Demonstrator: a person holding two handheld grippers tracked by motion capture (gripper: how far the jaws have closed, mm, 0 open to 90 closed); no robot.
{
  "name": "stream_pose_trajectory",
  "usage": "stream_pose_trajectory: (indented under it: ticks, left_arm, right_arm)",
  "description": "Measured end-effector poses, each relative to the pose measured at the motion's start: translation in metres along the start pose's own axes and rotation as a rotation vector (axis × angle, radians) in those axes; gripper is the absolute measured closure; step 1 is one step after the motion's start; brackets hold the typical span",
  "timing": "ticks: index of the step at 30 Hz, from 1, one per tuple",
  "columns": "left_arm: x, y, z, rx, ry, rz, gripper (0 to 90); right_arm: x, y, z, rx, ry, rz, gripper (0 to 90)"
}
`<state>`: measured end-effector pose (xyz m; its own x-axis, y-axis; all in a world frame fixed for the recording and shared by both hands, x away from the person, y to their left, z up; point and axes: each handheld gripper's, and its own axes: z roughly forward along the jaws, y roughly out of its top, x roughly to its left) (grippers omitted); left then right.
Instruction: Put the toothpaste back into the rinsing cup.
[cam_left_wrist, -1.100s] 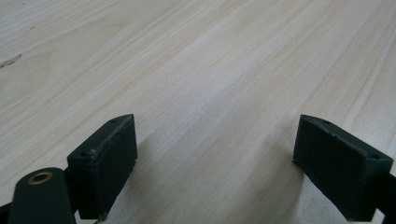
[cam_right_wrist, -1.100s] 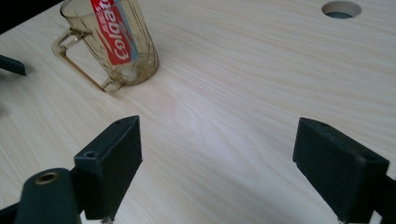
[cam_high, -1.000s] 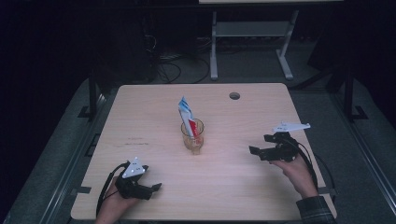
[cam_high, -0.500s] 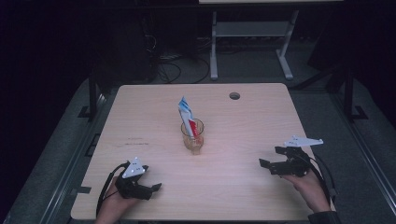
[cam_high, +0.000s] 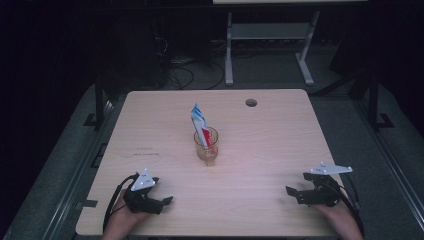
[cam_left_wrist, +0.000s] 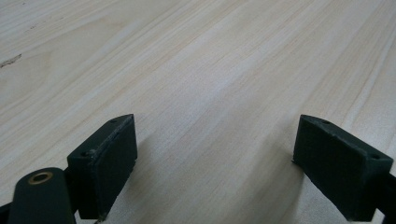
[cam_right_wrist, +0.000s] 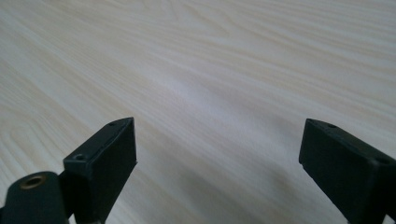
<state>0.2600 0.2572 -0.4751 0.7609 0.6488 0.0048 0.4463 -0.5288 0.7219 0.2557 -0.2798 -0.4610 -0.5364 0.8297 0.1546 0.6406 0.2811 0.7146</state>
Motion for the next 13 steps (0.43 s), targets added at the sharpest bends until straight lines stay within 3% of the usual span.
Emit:
stream_pose_trajectory:
  ticks: [13]
  left_arm:
    - [0.0,0.0,0.0,0.0,0.0,0.0,12.8]
  right_arm:
    - [-0.007,-0.024,-0.002,0.042,-0.076,-0.03,8.3]
